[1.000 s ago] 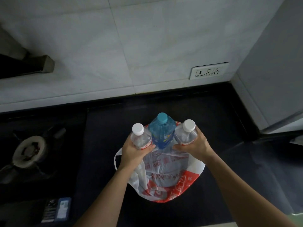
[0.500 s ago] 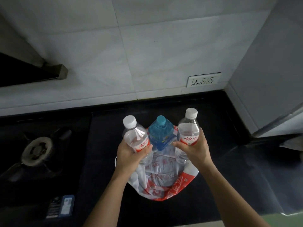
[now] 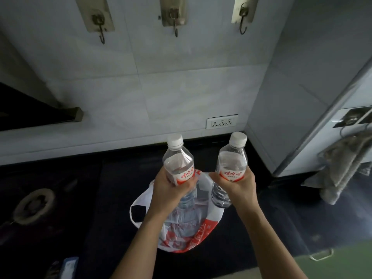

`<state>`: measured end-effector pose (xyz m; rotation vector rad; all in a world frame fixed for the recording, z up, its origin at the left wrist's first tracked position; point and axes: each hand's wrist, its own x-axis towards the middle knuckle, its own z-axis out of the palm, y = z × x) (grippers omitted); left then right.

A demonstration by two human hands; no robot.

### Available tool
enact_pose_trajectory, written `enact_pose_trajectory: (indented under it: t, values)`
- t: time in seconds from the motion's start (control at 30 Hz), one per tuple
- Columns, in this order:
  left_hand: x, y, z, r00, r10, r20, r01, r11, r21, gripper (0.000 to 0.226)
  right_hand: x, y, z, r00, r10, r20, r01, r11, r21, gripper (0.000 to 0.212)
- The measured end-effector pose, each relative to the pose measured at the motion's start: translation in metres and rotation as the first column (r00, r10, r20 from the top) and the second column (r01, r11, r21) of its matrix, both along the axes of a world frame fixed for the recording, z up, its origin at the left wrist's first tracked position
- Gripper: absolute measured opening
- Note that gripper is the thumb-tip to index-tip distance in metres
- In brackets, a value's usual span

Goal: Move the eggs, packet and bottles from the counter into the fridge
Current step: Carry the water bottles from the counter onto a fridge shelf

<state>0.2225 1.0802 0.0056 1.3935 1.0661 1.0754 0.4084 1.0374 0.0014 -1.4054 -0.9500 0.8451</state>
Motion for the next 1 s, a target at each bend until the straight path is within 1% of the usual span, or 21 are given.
enact_pose_trajectory:
  t: [0.23,0.4,0.57,0.67,0.73,0.8,0.93,1.0]
  values:
    - [-0.005,-0.006,0.001,1.0,-0.028,0.003,0.028,1.0,-0.004,0.04,-0.013,-0.015,-0.004,1.0,-0.012,0.025,0.013,1.0,-0.027,0.047]
    - [-0.025,-0.008,0.0,1.0,0.007,0.01,-0.007,1.0,-0.014,0.04,-0.032,-0.009,-0.006,0.999,0.004,0.049,-0.003,1.0,-0.017,0.049]
    - [-0.05,-0.015,-0.003,0.988,0.151,0.012,-0.15,0.986,-0.071,0.042,-0.054,0.005,-0.009,0.985,0.154,0.083,-0.151,0.988,-0.034,0.057]
    - [-0.066,-0.028,0.003,0.965,0.262,0.008,-0.261,0.962,-0.077,0.041,-0.072,0.015,-0.007,0.956,0.276,0.097,-0.275,0.961,-0.026,0.053]
    - [-0.075,-0.041,0.009,0.933,0.361,0.005,-0.359,0.929,-0.087,0.04,-0.085,0.022,-0.004,0.921,0.369,0.122,-0.367,0.929,-0.039,0.051]
    - [-0.085,-0.057,0.014,0.879,0.478,-0.002,-0.476,0.875,-0.089,0.042,-0.1,0.027,-0.002,0.882,0.457,0.117,-0.453,0.889,-0.06,0.052]
    - [-0.103,-0.095,0.018,0.734,0.678,-0.043,-0.679,0.733,-0.042,0.044,-0.133,0.025,-0.002,0.771,0.626,0.119,-0.623,0.78,-0.062,0.059]
    - [-0.109,-0.12,0.017,0.642,0.765,-0.047,-0.767,0.641,-0.033,0.044,-0.149,0.016,-0.003,0.704,0.702,0.11,-0.699,0.712,-0.066,0.061]
